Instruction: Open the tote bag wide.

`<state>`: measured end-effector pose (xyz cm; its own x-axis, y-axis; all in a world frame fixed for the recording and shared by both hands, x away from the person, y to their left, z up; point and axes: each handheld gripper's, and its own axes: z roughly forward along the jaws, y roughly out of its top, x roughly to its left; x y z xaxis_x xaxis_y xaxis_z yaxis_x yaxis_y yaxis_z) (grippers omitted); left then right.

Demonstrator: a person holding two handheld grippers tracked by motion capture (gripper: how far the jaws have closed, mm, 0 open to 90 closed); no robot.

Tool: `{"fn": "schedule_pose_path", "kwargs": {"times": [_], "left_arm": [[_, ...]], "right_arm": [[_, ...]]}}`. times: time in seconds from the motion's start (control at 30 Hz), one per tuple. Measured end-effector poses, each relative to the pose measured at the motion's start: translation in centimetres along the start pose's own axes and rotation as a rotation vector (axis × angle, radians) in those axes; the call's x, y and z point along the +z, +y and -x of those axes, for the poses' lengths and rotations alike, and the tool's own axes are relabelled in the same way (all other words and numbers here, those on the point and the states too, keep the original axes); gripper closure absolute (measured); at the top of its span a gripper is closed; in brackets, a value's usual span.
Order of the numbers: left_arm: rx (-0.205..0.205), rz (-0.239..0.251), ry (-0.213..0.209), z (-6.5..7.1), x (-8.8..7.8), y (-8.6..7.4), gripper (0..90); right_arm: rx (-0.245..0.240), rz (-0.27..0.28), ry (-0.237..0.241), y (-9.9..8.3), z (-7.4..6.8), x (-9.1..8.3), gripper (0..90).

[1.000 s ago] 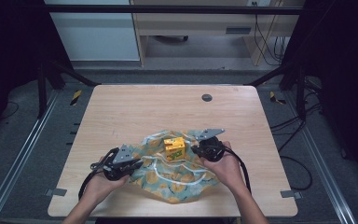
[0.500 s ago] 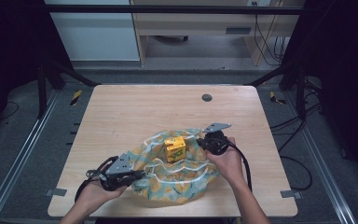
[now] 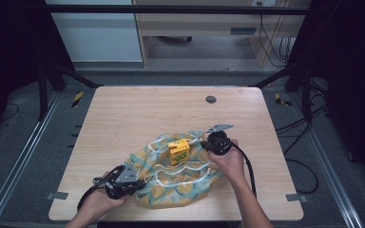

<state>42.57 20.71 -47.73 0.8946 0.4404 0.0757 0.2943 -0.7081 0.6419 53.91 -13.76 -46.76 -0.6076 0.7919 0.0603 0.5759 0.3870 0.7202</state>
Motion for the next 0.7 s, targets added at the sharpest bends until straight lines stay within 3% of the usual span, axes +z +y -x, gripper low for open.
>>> {"fn": "schedule_pose_path", "kwargs": {"times": [0.27, 0.47, 0.7], "left_arm": [[-0.046, 0.007, 0.050, -1.0, 0.5, -0.4, 88.8], [-0.042, 0.009, 0.101, -1.3, 0.8, -0.3, 88.9], [-0.056, 0.029, 0.079, -1.1, 0.7, -0.5, 89.0]], "right_arm": [[0.008, -0.011, -0.010, -0.2, 0.5, 0.3, 90.0], [0.029, -0.014, -0.023, -0.3, 0.9, 0.5, 90.0], [0.034, -0.024, -0.025, -0.5, 1.1, 0.7, 90.0]]}}
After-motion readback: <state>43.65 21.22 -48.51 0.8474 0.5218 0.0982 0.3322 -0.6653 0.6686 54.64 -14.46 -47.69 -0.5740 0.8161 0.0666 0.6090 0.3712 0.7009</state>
